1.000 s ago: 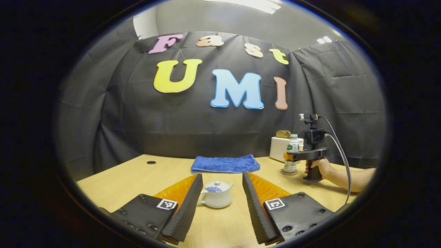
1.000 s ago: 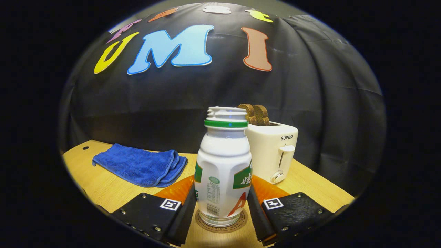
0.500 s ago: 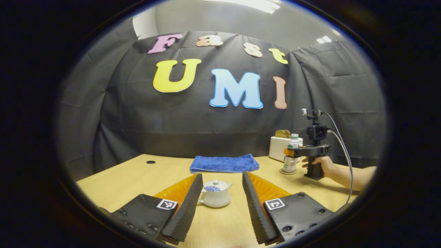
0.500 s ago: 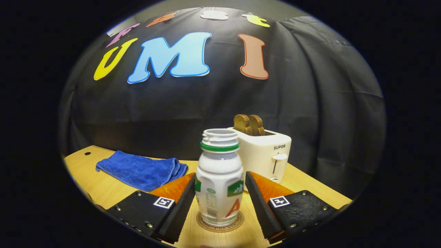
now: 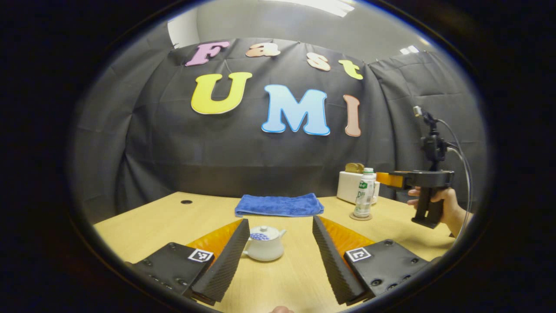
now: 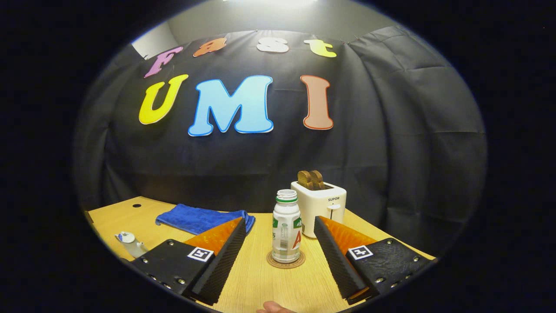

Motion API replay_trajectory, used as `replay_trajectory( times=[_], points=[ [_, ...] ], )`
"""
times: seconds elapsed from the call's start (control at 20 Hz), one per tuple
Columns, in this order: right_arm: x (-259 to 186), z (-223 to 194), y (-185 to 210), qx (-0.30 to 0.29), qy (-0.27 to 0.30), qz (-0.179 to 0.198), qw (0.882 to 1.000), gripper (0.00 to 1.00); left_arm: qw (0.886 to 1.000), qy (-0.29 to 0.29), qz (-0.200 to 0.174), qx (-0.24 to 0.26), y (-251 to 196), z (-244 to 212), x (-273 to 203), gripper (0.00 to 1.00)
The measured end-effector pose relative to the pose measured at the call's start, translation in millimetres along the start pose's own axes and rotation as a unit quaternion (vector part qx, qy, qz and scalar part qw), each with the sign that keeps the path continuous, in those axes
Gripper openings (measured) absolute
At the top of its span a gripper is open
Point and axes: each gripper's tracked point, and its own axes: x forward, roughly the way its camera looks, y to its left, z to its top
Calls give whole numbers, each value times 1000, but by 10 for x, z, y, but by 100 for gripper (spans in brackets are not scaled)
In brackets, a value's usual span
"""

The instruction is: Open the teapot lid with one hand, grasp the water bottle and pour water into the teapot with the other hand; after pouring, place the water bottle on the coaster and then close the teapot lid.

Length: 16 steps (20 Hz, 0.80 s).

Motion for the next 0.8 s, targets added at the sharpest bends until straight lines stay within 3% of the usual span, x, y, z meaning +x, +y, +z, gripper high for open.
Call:
replay_trajectory(
  times=[0.3,0.65,0.8],
  points=[
    [-847,-433,493,38,9,28,999,97,1000,-1,4,8,-285,-207,11,99],
    [-1041,-874,734,21,35,33,999,97,1000,-10,9,7,-470,-316,-68,99],
    [-1075,-845,773,2,14,33,999,97,1000,0,15,19,-526,-424,-41,99]
  ],
)
